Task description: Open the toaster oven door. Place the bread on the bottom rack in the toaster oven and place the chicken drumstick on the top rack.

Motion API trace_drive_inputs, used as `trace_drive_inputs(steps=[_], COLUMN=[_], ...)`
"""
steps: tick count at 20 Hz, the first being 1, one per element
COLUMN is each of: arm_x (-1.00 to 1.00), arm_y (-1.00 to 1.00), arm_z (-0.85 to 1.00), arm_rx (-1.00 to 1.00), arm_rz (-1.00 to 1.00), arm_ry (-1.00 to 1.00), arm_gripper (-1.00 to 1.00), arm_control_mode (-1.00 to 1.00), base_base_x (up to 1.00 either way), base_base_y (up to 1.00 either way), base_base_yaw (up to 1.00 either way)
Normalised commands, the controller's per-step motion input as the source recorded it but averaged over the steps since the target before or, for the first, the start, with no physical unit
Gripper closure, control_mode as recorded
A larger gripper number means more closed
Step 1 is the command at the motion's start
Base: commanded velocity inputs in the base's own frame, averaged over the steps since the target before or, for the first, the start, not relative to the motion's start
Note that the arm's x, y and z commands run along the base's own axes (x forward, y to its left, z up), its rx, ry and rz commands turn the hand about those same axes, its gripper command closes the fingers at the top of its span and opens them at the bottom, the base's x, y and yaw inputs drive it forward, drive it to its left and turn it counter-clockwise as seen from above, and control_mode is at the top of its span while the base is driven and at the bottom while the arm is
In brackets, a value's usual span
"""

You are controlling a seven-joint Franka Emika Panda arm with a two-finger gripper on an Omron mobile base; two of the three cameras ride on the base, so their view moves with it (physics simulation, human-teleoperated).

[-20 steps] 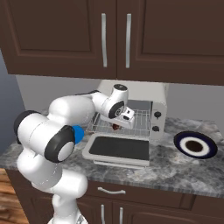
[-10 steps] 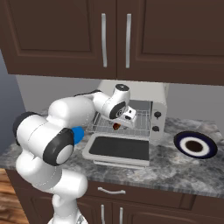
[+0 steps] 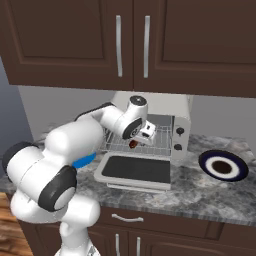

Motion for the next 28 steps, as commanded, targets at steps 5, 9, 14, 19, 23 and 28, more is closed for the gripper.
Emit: trace_drive_inputs(steps=[5,9,14,19,23,28], arm_x=[-0.42,-0.33,-0.31,-0.20,-0.02,0.00], arm_y=[0.00,0.00,0.02,0.04,0.03,0.00], arm_z=[0.00,-0.01,-0.13,-0.15,-0.15,-0.12], arm_rx=[-0.03,0.00,-0.01,-0.04,-0.06,-0.01], arm_rz=[0.00,0.02,0.03,0.06,0.08,0.08], arm_ry=[0.00,0.00,0.00,0.10,0.16,0.01], arm_gripper=[-1.00,-1.00,-1.00,-1.00,-1.00,-1.00], arm_control_mode=[-1.00,-1.00,-1.00,-1.00,-1.00,-1.00], base_base_x=[0.00,0.00,0.00,0.00,0.00,0.00], base_base_y=[0.00,0.00,0.00,0.00,0.00,0.00], base_base_yaw=[0.00,0.00,0.00,0.00,0.00,0.00])
